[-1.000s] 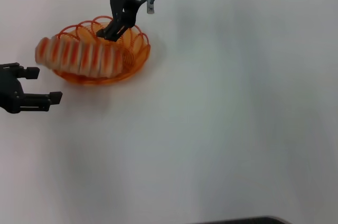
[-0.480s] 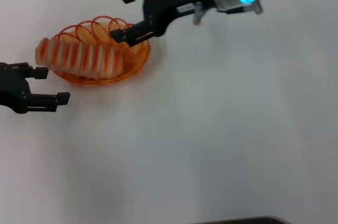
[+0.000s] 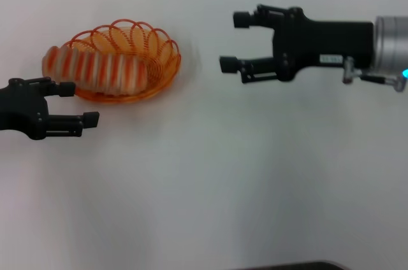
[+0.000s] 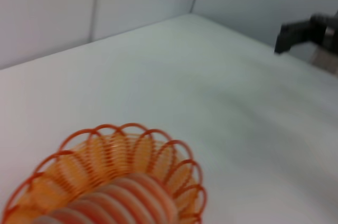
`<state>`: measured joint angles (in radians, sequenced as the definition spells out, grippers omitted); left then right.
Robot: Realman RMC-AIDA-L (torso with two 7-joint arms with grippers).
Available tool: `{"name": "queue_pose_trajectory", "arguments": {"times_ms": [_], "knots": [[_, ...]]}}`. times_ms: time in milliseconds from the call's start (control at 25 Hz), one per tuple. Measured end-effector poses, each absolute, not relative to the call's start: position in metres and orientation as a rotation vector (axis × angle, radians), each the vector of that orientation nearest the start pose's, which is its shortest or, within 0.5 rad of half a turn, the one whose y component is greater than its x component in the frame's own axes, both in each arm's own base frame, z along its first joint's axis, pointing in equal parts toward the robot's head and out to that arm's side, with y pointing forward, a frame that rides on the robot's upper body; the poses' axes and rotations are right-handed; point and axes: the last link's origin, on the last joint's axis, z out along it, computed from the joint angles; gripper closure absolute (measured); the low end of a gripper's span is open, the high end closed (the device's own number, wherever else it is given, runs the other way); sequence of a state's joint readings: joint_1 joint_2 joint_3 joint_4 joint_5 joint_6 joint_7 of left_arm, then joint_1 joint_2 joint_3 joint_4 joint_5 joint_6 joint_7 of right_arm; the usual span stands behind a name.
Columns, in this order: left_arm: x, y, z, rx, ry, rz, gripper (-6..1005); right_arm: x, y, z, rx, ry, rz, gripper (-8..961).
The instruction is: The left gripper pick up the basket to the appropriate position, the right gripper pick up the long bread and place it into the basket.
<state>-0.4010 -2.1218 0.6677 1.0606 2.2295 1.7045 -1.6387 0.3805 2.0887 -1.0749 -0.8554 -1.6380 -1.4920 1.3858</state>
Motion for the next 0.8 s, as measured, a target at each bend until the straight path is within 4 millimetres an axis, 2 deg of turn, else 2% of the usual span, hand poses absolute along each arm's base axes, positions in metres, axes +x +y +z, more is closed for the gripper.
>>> {"name": "queue_pose_trajectory", "arguments": {"times_ms": [40,360,640,800], "knots": [[-0.282,0.298,0.041,-2.752,-0.783,-0.389,123,0.229,0.317,-0.005,-2.728,0.425,0.828,3],[-0.292,0.284,0.032,-2.820,-0.805,-0.537,125,0.264,0.278,-0.001,-2.731,0.425,0.912,3],[-0.297,0.273,0.015,-2.863,-0.780,-0.584,127,0.283,0.260,-0.009,-2.825,0.488,0.806,3],[-0.301,0.270,0.009,-2.847,-0.791,-0.599,127,0.293,0.253,-0.011,-2.821,0.514,0.778,3]]}}
